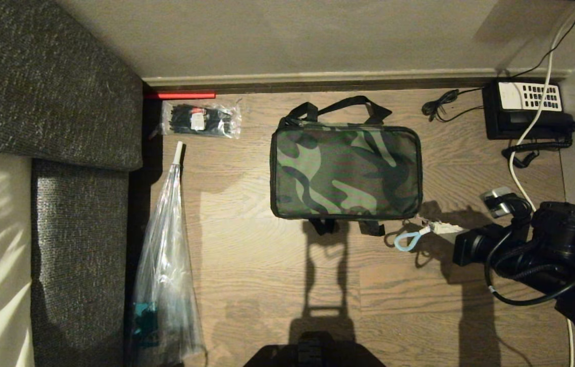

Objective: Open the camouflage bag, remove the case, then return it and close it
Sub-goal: Open the top of the storage box

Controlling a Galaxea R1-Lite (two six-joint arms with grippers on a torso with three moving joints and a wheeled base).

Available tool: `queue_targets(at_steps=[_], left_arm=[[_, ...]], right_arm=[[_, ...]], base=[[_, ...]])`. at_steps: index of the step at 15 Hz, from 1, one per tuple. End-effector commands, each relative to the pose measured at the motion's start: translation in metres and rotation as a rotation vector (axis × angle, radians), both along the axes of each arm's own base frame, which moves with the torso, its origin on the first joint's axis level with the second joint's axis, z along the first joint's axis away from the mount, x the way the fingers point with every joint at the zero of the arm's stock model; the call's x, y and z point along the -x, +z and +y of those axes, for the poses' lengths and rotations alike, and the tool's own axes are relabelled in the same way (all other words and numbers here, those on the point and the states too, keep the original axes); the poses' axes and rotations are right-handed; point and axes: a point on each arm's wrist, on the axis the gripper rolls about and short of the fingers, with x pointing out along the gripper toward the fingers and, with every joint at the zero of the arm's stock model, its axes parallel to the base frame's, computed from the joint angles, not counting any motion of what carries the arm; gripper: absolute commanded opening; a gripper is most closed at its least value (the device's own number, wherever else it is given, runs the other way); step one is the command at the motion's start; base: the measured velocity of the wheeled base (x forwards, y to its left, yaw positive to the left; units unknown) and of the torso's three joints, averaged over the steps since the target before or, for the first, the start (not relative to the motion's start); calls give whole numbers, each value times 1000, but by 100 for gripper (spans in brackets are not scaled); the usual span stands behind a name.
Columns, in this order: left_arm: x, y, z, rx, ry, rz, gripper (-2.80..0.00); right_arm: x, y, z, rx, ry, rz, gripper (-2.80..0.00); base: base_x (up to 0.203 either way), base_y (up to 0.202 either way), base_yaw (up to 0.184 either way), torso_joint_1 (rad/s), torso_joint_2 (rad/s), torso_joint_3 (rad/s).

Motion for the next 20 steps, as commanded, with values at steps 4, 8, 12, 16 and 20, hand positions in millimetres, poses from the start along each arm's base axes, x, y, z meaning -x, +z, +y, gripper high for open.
queue_targets(at_steps=[4, 8, 12, 16, 20], left_arm=[[0, 0, 0, 0, 0, 0, -280], [0, 0, 0, 0, 0, 0, -280], [0, 0, 0, 0, 0, 0, -280], [0, 0, 0, 0, 0, 0, -280], [0, 0, 0, 0, 0, 0, -280]], right_arm=[[-2, 8, -7, -2, -12, -39, -280], [-1, 14, -7, -2, 32, -44, -280], [4, 1, -7, 68, 68, 65, -280], [2, 2, -7, 53, 109, 77, -280], [-6, 10, -11, 46, 101, 41, -280]], base=[[0, 0, 0, 0, 0, 0], [0, 0, 0, 0, 0, 0], [0, 0, 0, 0, 0, 0], [0, 0, 0, 0, 0, 0], [0, 0, 0, 0, 0, 0]])
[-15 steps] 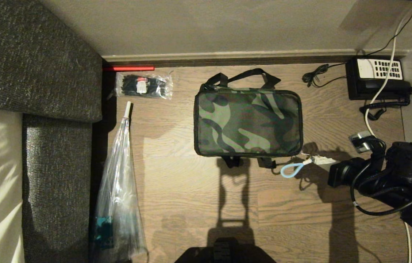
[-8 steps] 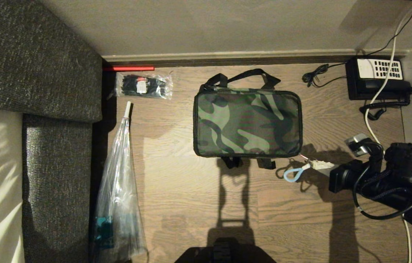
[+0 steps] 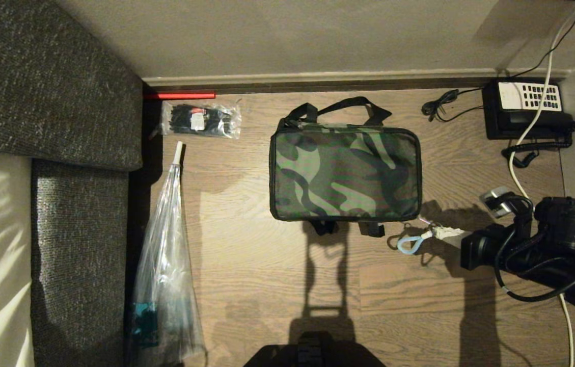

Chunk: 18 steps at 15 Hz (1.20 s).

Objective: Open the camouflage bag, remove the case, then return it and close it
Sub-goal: Open the top of the storage box

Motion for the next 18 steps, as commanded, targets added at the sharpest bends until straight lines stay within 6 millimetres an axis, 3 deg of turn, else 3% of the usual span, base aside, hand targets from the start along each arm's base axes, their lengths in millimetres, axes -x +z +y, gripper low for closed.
queue_targets(at_steps=[1, 18], left_arm=[[0, 0, 0, 0, 0, 0, -280], [0, 0, 0, 0, 0, 0, -280]], right_arm=[[-6, 7, -2, -13, -9, -35, -280], [-25, 37, -17, -85, -70, -130, -280]], base=[[0, 0, 0, 0, 0, 0], [0, 0, 0, 0, 0, 0]])
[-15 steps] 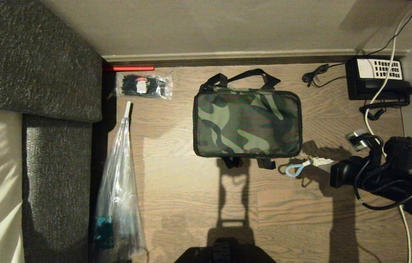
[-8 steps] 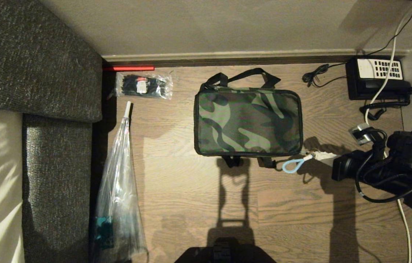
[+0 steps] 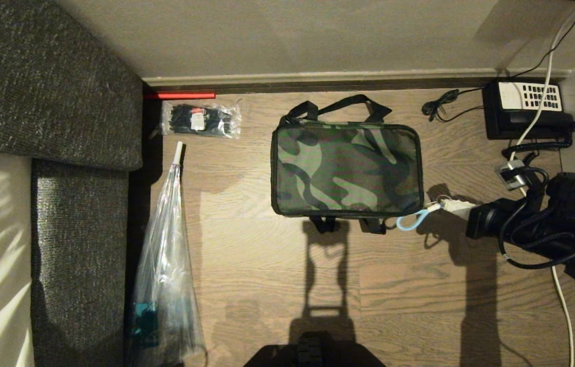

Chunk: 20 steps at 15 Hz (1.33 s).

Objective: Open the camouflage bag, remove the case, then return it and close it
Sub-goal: Open the top of the storage box

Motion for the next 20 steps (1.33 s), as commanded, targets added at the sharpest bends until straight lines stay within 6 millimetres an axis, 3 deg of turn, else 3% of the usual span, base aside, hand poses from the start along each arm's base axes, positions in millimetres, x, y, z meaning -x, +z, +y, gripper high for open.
queue_targets(at_steps=[1, 8, 20], left_arm=[[0, 0, 0, 0, 0, 0, -280], [0, 0, 0, 0, 0, 0, -280], [0, 0, 0, 0, 0, 0, -280]], right_arm=[[-2, 5, 1, -24, 9, -8, -280], [6, 1, 4, -116, 176, 114, -280], [-22, 14, 2, -110, 177, 43, -280]], base=[[0, 0, 0, 0, 0, 0], [0, 0, 0, 0, 0, 0], [0, 0, 0, 0, 0, 0]])
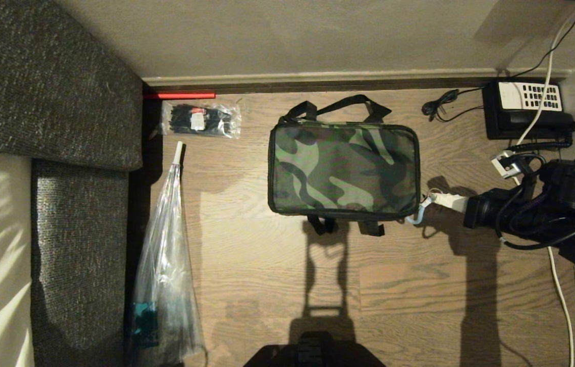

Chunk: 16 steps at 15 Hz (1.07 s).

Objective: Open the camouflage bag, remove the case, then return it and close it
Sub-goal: Open the top of the storage box

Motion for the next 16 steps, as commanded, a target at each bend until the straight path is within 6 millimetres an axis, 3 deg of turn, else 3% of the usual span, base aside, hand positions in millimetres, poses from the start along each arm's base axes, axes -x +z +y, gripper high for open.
queue_targets(at_steps=[1, 16], left_arm=[[0, 0, 0, 0, 0, 0, -280], [0, 0, 0, 0, 0, 0, -280]], right_arm=[[-7, 5, 0, -1, 4, -24, -280], [-39, 26, 5, -34, 21, -90, -280]], base=[[0, 0, 0, 0, 0, 0], [0, 0, 0, 0, 0, 0]])
